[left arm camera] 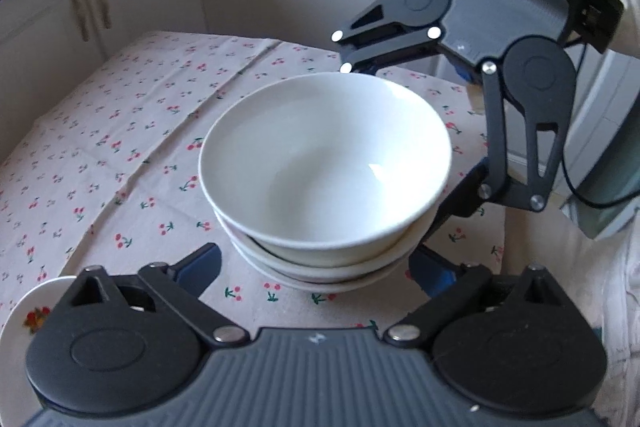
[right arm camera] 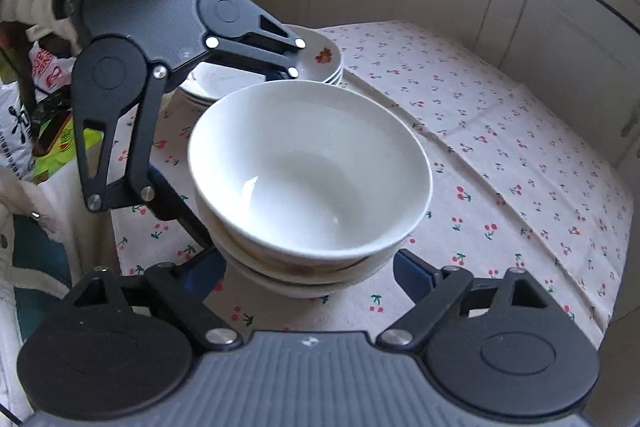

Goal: Organize plates and bowls
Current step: 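Lift and carry the bowl stack with both grippers over the plate stack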

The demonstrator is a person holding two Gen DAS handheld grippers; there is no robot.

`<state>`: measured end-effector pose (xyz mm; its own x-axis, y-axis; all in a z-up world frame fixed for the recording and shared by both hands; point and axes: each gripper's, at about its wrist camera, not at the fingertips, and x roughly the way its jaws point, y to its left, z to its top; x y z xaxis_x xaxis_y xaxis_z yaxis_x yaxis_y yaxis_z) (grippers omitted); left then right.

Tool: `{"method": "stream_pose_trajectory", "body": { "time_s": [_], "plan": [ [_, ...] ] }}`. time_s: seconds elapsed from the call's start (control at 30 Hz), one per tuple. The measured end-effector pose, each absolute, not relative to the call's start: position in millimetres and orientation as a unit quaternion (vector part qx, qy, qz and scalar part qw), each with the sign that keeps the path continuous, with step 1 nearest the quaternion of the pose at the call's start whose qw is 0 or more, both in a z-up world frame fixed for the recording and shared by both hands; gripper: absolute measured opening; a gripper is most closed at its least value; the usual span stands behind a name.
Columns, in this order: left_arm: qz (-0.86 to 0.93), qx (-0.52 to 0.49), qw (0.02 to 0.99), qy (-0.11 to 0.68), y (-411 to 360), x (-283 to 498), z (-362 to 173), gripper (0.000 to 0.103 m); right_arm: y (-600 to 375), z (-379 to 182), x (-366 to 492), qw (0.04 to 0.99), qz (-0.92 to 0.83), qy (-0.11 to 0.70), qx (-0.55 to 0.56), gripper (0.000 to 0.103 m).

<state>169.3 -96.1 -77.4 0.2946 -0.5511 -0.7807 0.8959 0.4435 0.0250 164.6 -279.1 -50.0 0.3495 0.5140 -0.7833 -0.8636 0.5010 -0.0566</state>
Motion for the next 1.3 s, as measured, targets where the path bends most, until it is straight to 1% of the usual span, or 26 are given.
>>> {"method": "stream_pose_trajectory", "body": {
  "time_s": [0.2,0.23,0.47,0.87,1.3],
  "plan": [
    [-0.5,0.224,0.751,0.369,-93.4,178.2,-80.2,0.086,-280.9,-49.1,166.0,0.777,0.448,0.371,-0.239,0.089],
    [-0.504,0.224,0.749,0.367,-93.4,178.4,-80.6,0.085,-281.0,-49.1,166.6,0.776,0.45,0.372,-0.238,0.089],
    [-0.529,0.222,0.735,0.362,-89.5,184.4,-80.7,0.085,-280.2,-47.2,172.1,0.763,0.458,0.387,-0.241,0.089],
    [-0.555,0.218,0.71,0.375,-91.0,195.3,-80.5,0.083,-283.3,-46.3,176.9,0.749,0.475,0.399,-0.234,0.089],
    [-0.549,0.221,0.713,0.375,-92.5,194.5,-81.3,0.084,-279.8,-44.8,179.5,0.749,0.47,0.404,-0.233,0.088]
  ]
}}
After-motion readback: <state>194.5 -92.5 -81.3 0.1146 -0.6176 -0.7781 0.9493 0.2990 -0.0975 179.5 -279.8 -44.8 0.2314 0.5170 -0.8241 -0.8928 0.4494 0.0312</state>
